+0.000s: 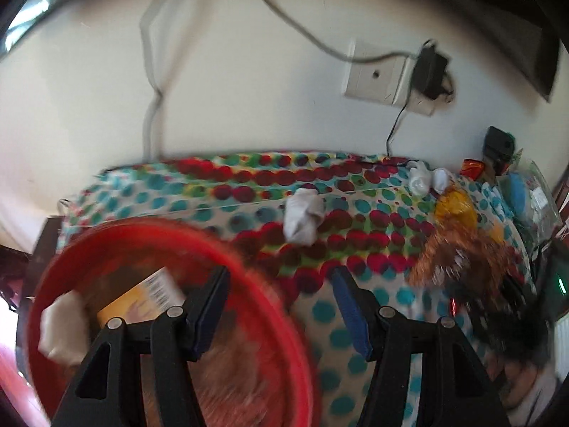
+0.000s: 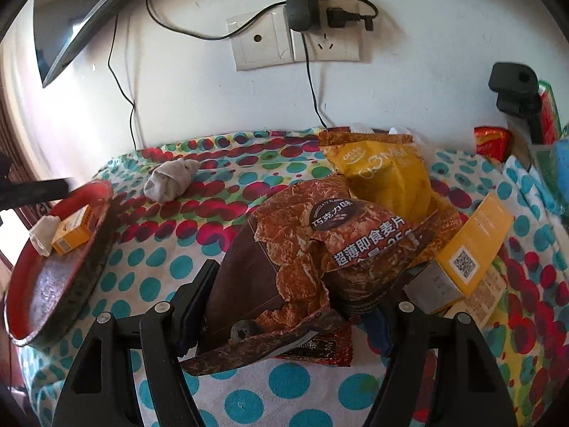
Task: Organize objects
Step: 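Grasp the brown snack bag with the right gripper while the left gripper reaches for a second sock, then grasp the second white sock with the left gripper and lift it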
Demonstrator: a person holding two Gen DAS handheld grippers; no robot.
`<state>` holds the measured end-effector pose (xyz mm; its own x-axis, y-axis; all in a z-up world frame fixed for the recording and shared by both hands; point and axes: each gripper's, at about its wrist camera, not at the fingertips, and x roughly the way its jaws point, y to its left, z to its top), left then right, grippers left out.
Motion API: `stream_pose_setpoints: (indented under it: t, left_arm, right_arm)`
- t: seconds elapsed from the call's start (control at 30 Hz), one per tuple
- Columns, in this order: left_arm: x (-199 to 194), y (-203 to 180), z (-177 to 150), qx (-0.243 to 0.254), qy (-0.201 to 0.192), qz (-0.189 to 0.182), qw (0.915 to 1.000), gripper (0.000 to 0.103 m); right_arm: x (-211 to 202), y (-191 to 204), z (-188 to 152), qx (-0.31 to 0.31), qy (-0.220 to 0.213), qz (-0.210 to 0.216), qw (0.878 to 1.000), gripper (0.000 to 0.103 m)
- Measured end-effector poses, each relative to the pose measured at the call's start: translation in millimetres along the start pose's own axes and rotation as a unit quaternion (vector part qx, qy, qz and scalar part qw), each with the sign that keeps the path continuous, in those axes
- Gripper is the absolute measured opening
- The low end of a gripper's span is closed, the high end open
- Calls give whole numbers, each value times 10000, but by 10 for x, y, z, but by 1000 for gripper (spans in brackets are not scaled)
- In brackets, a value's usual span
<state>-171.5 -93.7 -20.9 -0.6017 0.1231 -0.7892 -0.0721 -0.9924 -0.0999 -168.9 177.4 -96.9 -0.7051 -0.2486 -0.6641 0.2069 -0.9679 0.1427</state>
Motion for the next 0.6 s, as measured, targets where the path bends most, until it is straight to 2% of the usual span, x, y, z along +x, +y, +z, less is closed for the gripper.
stream_pose_setpoints:
  t: [0.13,0.27,0.37,0.53,0.6]
  left_arm:
    - [514,-126,310,15,344,273,9990,61]
    - [928,-219,427,20,685,323,9971,61]
    - [1090,-226,450,4,730,401,9965,61]
    - [1234,-231,491,-129,913,151,9956,61]
    - [1273,-241,516,-203,956,79,9952,61]
  right_arm:
    - [39,-37,-1,117,105,114,9998,72]
    - [60,-82,-11,248,161,176,9994,72]
    - [74,-93,-18,291,200,175,9992,75]
    - [116,-55,-24,266,299,159,9991,81]
    - [122,-76,-29,378,298,312,9984,88]
